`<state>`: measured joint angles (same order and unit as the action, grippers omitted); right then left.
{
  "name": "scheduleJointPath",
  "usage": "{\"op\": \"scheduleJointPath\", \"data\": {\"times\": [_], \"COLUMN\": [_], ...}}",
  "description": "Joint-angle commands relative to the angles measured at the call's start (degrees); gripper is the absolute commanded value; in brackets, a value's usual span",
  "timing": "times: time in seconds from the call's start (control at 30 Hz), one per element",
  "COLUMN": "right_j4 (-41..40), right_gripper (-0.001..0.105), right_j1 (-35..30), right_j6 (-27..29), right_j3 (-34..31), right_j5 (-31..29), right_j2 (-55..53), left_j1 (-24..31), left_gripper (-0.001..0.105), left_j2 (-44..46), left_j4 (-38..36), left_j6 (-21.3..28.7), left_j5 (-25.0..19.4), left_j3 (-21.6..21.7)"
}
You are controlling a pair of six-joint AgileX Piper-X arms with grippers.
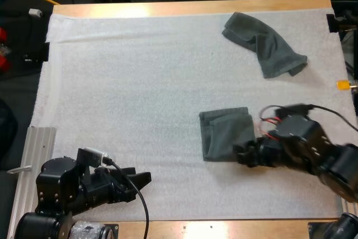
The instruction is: Pick towel from pile, fold and stack
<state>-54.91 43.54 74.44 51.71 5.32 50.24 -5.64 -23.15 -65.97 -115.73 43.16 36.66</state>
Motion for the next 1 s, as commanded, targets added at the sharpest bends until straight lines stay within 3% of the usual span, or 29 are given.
{"op": "scheduleJointPath", "data": {"times": [0.0, 0.23, 0.3, 0.37, 0.5, 0.8, 0.97], "right_j4": [-1.6, -4.5, -4.5, -4.5, -4.5, -4.5, -4.5], "right_gripper": [0.063, 0.063, 0.063, 0.063, 0.063, 0.063, 0.063], "right_j1": [0.1, 0.1, 0.1, 0.1, 0.1, 0.1, 0.1], "right_j6": [0.0, -2.7, -2.7, -2.7, -2.7, -2.7, -2.7], "right_j3": [0.3, 0.3, 0.3, 0.3, 0.3, 0.3, 0.3], "right_j5": [-1.1, -4.1, -4.6, -4.6, -4.6, -4.6, -4.6], "right_j2": [-1.4, -9.4, -9.9, -10.1, -9.8, -9.8, -9.8], "left_j1": [0.0, 0.0, 0.0, 0.0, 0.0, -0.2, -5.7], "left_gripper": [0.056, 0.056, 0.060, 0.071, 0.072, 0.072, 0.071], "left_j2": [0.2, 0.2, 0.2, 0.2, -1.1, -12.4, -21.1], "left_j4": [0.1, 0.3, 0.6, 1.9, 4.9, 9.8, 15.3], "left_j6": [0.3, 0.3, 0.3, 0.3, -1.8, -3.3, -3.8], "left_j5": [0.8, 0.8, 0.8, 0.6, 0.0, 0.0, -0.5], "left_j3": [0.4, 0.4, 0.4, 0.4, 0.4, 0.4, 0.4]}}
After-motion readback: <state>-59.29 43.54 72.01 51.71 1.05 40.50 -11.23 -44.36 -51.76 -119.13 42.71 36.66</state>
